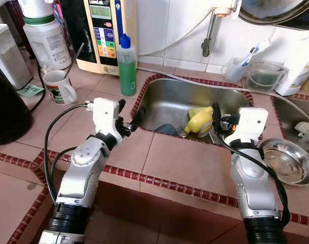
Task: Kitchen organization
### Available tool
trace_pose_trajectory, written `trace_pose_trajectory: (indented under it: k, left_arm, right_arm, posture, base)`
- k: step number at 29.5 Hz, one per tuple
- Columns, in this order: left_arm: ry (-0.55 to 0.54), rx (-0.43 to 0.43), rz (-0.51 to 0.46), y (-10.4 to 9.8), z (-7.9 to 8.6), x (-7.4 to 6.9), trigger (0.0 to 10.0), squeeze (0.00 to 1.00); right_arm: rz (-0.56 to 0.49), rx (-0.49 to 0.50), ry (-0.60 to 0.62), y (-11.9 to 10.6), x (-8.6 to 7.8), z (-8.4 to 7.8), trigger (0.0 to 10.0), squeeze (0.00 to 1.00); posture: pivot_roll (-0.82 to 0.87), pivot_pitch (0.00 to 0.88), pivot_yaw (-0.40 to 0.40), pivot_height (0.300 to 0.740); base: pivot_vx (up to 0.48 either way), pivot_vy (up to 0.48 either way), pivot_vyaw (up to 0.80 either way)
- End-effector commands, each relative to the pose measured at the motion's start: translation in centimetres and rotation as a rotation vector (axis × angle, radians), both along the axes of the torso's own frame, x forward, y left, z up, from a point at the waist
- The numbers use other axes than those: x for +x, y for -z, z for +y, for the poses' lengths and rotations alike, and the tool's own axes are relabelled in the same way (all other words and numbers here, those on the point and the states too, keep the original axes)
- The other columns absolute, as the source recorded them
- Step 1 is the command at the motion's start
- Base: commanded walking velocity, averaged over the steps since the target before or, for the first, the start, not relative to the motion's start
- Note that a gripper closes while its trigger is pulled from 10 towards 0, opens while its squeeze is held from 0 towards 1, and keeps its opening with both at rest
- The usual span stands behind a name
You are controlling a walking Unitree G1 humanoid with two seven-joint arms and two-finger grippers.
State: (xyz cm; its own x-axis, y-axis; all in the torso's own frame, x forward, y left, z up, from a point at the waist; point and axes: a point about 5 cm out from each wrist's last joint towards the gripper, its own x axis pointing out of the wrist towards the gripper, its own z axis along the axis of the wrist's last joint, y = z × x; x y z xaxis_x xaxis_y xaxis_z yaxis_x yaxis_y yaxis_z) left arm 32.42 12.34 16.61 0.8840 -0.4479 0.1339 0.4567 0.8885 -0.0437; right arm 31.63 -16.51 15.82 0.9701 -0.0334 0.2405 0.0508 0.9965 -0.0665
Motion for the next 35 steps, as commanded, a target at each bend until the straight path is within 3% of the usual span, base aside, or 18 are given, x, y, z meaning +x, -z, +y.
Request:
trace_pose_trajectory:
  k: [1, 21, 35]
  left_arm:
    - [0.013, 0.004, -0.026, -0.6, -0.3, 0.2, 10.0, 0.0]
    - [0.032, -0.007, -0.057, -1.2, -0.7, 1.2, 10.0, 0.0]
    - [0.053, 0.009, -0.059, -1.1, -0.8, 1.1, 10.0, 0.0]
  right_arm:
    - [-0.026, -0.001, -0.009, -0.6, -0.2, 0.0, 10.0, 0.0]
    - [-0.051, -0.001, -0.008, -1.2, 0.9, 0.2, 10.0, 0.0]
    - [-0.046, -0.006, -0.019, -0.9, 0.9, 0.7, 10.0, 0.0]
  posture:
    - [0.02, 0.0, 0.01, 0.74]
    - [0.03, 0.0, 0.011, 0.74]
    - [0.03, 0.0, 0.015, 0.74]
  base:
    - [0.0, -0.337, 0.0]
    - [0.0, -0.351, 0.0]
    - [0.0, -0.354, 0.0]
